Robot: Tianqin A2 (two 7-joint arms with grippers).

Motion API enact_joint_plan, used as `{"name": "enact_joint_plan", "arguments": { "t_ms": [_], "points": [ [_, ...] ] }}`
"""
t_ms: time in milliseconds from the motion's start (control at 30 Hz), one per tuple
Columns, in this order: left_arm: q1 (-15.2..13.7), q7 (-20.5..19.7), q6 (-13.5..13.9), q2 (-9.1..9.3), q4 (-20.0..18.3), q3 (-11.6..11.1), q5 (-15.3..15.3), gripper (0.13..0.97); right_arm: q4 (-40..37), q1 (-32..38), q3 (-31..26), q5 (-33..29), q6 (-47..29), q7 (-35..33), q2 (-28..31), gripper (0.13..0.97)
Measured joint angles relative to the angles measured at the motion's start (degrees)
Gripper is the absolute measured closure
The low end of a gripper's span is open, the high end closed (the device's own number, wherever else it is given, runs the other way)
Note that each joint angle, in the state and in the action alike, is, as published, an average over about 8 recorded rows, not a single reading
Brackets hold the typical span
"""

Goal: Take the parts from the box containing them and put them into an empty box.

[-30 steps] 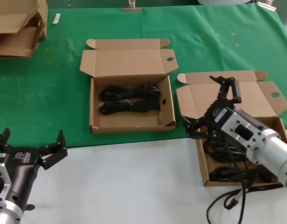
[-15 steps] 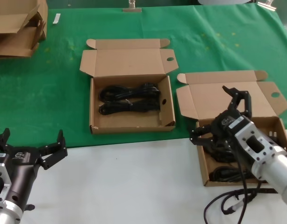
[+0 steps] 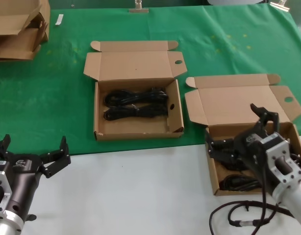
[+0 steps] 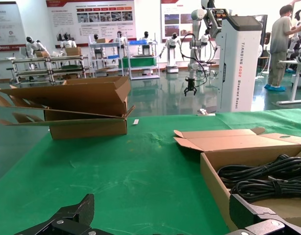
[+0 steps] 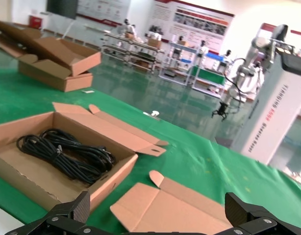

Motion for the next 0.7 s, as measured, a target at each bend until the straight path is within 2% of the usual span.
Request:
{"name": "enact_joint_plan", "arguments": {
  "t_ms": [700],
  "points": [
    [0.0,0.0,0.0,0.0,0.0,0.0,0.0,0.132,4.9,-10.3,4.9,10.2,6.3,2.2,-1.5,0.129]
  ]
}}
